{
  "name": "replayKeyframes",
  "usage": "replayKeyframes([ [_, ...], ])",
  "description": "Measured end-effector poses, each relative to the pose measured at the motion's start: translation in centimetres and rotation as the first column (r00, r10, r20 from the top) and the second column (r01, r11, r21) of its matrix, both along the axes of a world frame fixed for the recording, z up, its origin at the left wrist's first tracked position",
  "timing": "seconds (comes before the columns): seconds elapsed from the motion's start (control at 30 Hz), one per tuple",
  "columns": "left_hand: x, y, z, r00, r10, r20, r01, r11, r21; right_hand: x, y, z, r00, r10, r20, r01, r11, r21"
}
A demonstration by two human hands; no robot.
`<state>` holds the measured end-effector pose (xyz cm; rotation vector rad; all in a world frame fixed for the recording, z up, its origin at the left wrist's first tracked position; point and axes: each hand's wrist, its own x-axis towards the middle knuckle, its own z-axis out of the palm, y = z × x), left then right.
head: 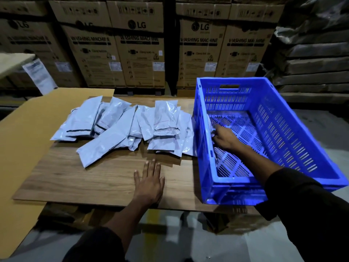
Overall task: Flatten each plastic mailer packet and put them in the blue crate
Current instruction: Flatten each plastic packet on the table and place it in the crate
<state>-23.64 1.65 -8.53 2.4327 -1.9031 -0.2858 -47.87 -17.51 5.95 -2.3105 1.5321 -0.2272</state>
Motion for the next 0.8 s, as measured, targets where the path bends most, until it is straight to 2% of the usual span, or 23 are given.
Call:
replayKeyframes([
  [0.13, 0.1, 0.0, 0.0, 1.000, 0.001, -0.009, -0.001, 1.000, 0.000, 0.0, 0.2, -0.5, 0.999, 0.023, -0.026, -0.020, 0.992, 0.126],
  [0.3, 0.2, 0.0, -0.2, 0.999, 0.010, -0.038, -0.010, 1.000, 0.002, -0.2, 0.4, -0.5, 0.973, -0.148, 0.176, 0.058, 0.898, 0.435],
  [0.47, 0.2, 0.2, -0.2, 0.999, 0.011, -0.047, -0.011, 1.000, -0.001, 0.3, 0.4, -0.6, 0.979, -0.110, 0.171, 0.022, 0.894, 0.448],
  [0.57, 0.1, 0.3, 0.1, 0.998, 0.015, -0.060, -0.015, 1.000, 0.001, 0.4, 0.4, -0.6, 0.991, -0.069, 0.116, 0.022, 0.932, 0.362],
  [0.63, 0.1, 0.2, 0.3, 0.998, 0.018, -0.057, -0.016, 1.000, 0.026, 0.3, 0.5, -0.4, 0.999, -0.039, -0.002, 0.038, 0.971, 0.238],
  [0.73, 0.5, 0.2, 0.4, 0.999, 0.006, -0.045, -0.005, 1.000, 0.011, 0.1, 0.8, 0.4, 0.983, -0.136, -0.125, 0.135, 0.991, -0.014],
  [0.8, 1.0, 0.2, 0.4, 1.000, -0.010, -0.021, 0.009, 1.000, -0.030, 0.2, 1.3, 1.7, 0.968, -0.240, -0.070, 0.217, 0.944, -0.249],
])
